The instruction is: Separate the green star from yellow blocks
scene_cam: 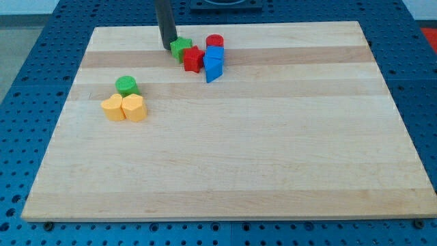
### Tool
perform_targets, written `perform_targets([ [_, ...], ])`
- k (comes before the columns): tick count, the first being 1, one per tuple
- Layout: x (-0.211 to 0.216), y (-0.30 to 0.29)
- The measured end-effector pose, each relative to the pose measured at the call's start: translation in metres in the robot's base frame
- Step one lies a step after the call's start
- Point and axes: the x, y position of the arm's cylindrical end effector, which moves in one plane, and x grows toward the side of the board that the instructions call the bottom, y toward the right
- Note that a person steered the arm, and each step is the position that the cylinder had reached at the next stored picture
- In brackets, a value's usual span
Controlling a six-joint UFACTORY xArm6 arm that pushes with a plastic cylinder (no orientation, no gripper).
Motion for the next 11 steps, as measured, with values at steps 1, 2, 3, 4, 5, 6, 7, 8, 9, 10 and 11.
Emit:
perform_targets([
  [1, 0.000, 0.003],
  [2, 0.000, 0.010],
  [3, 0.001, -0.045],
  [4, 0.040, -0.123],
  [5, 0.116, -0.175],
  [6, 0.160, -0.169],
  [7, 0.169, -0.123],
  [8, 0.167, -0.073],
  [9, 0.138, -0.054],
  [10, 0.145, -0.068],
  [11, 0.165, -0.113],
])
